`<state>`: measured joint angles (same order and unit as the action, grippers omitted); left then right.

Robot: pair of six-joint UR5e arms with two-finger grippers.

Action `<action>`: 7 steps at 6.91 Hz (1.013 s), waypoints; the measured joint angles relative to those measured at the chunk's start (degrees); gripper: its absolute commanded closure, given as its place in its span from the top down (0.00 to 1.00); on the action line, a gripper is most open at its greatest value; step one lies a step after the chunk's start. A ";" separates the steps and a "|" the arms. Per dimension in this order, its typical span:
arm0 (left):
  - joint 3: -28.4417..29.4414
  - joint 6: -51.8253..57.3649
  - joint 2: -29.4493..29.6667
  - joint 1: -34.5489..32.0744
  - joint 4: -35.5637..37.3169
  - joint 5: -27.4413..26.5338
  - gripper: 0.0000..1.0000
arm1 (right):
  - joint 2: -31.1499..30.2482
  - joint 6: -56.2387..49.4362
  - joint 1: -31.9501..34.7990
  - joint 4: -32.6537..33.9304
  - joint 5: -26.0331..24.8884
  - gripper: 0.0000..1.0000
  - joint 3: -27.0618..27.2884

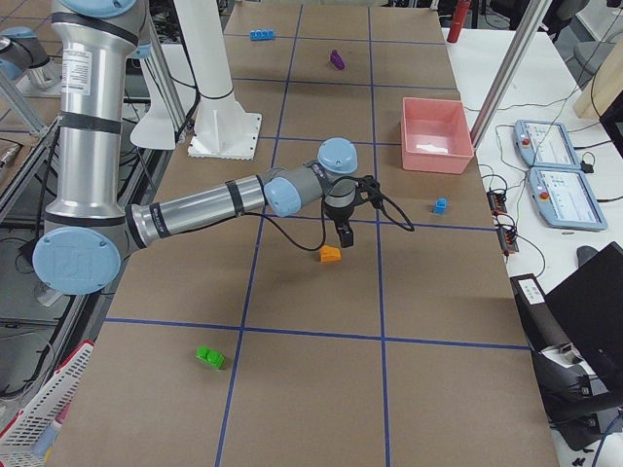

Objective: Put all blocks into box

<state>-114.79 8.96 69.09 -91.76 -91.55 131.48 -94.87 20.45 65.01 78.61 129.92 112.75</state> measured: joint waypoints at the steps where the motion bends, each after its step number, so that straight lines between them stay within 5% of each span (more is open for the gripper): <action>1: 0.00 0.00 0.00 -0.01 -0.02 0.02 1.00 | 0.82 7.37 -5.93 -2.15 -5.86 0.99 -0.91; 3: -0.02 0.00 0.05 -0.02 -0.04 0.02 1.00 | 0.39 15.41 -12.49 -11.55 -12.20 0.99 -6.23; 5: -0.07 0.00 0.06 -0.05 -0.04 0.02 1.00 | -0.40 17.35 -13.91 -17.54 -12.80 0.98 -10.94; 7: -0.07 0.00 0.03 -0.08 -0.04 0.08 1.00 | -0.49 17.63 -15.06 -18.32 -12.93 0.65 -12.36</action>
<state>-114.86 8.97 69.11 -91.84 -91.58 131.56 -95.36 38.08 49.95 60.29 117.00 100.39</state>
